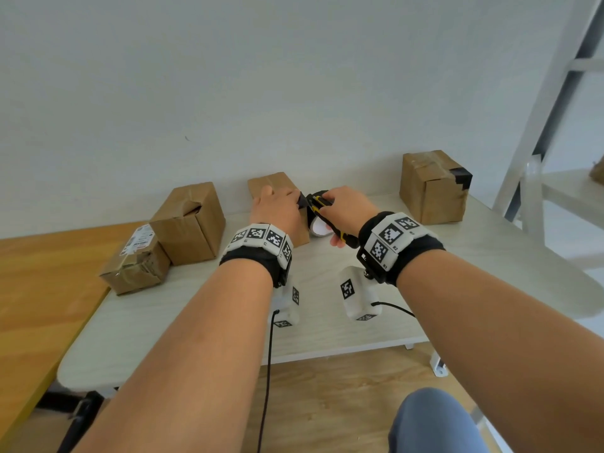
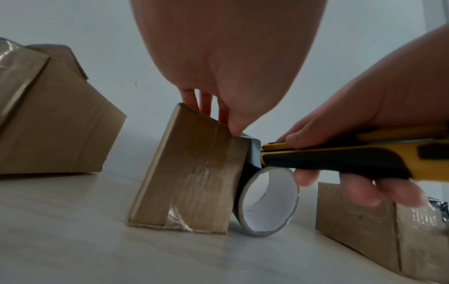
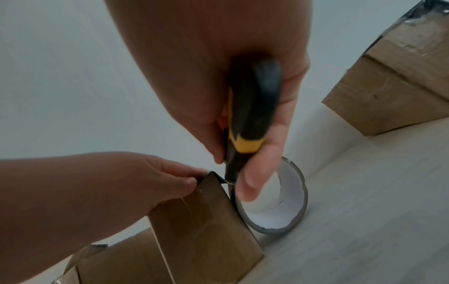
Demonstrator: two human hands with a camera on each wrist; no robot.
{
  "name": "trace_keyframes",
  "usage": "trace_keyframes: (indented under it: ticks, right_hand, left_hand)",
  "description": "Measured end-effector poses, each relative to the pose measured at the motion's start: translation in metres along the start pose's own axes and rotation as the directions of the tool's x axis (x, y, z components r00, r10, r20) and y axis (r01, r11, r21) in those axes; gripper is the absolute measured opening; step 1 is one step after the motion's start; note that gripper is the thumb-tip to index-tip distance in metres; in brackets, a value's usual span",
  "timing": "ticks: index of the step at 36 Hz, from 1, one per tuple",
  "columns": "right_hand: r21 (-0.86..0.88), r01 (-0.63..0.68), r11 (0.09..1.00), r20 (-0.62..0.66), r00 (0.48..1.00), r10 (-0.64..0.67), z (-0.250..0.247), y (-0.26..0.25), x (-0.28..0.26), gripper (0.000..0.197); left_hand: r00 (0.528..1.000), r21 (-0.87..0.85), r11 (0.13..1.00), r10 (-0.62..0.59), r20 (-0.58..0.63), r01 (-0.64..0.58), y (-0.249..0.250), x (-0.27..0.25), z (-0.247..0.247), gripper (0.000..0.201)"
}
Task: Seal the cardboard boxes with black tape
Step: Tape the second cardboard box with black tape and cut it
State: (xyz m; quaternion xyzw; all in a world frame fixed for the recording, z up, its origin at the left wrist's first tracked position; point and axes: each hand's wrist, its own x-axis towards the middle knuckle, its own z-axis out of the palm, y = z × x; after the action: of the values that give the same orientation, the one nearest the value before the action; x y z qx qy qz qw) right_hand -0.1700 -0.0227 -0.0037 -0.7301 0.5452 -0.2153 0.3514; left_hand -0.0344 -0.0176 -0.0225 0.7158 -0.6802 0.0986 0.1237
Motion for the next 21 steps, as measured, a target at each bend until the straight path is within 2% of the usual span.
trace_keyframes:
  ticks: [6, 11, 21]
  right_hand:
    - [-0.149, -0.034, 0.988, 0.017, 0.999, 0.037, 0.001, -0.009, 0.009, 0.025]
    - [-0.306, 0.001, 0.952, -0.033, 0.999, -0.012, -0.001, -0.017, 0.013, 0.021]
    - [-0.487, -0.015, 0.873, -0.035, 0.999, -0.002, -0.004, -0.035, 0.022, 0.037]
  left_hand:
    - [1.000, 0.018, 1.000, -0.006, 0.016, 0.006, -0.001, 0.003, 0.001, 0.033]
    - [1.000, 0.010, 1.000, -0.008, 0.012, 0.008, -0.005, 0.008, 0.004, 0.040]
    - [1.000, -0.004, 1.000, -0.014, 0.008, 0.014, -0.005, 0.010, 0.006, 0.039]
